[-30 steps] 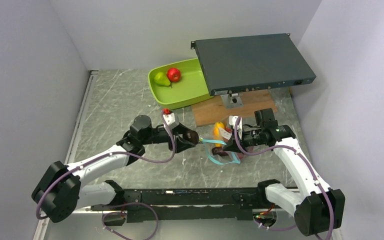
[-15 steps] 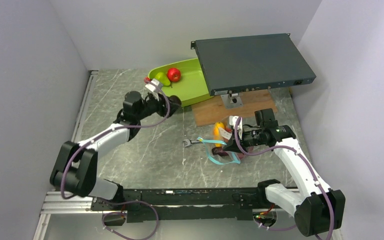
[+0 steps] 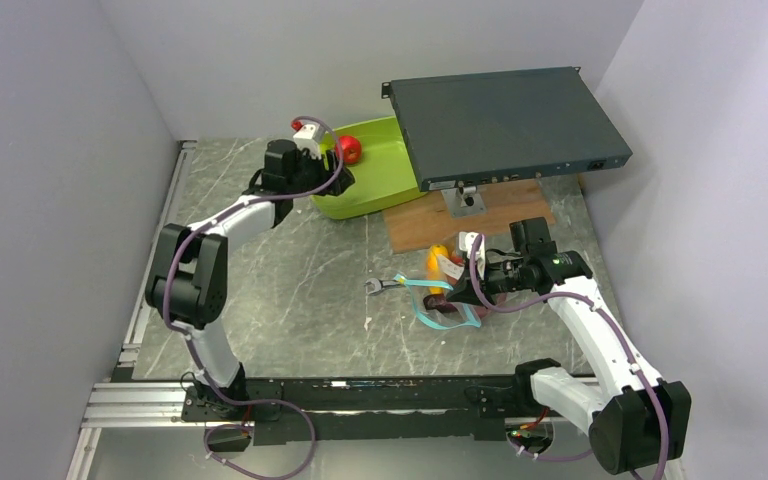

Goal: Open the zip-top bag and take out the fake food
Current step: Place the fake fruit in the bin.

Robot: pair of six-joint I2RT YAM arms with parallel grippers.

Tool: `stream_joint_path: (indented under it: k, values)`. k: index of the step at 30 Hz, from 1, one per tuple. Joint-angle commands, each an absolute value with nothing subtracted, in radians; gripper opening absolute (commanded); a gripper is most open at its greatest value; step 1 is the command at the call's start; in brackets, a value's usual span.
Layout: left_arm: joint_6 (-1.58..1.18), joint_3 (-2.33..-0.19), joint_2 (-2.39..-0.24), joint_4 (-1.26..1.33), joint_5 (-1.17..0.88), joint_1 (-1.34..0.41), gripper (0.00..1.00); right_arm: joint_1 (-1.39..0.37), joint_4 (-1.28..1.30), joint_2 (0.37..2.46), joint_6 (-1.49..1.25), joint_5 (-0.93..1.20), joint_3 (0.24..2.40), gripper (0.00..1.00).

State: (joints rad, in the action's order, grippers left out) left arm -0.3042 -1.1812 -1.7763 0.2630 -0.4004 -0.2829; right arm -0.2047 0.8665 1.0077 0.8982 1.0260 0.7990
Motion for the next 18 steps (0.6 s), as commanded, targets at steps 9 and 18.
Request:
stream_joint_path:
  k: [9,18]
  values:
    - [-0.264,-1.386,-1.887,0.015,-0.243,-0.287,0.45,-0.209,0.862,0.991,0.923,1.052,0.812,0.00]
    - [-0.253,-1.351,-1.828,0.044,-0.234,-0.288,0.71,-0.209,0.861,0.995,0.922,1.051,0.811,0.00]
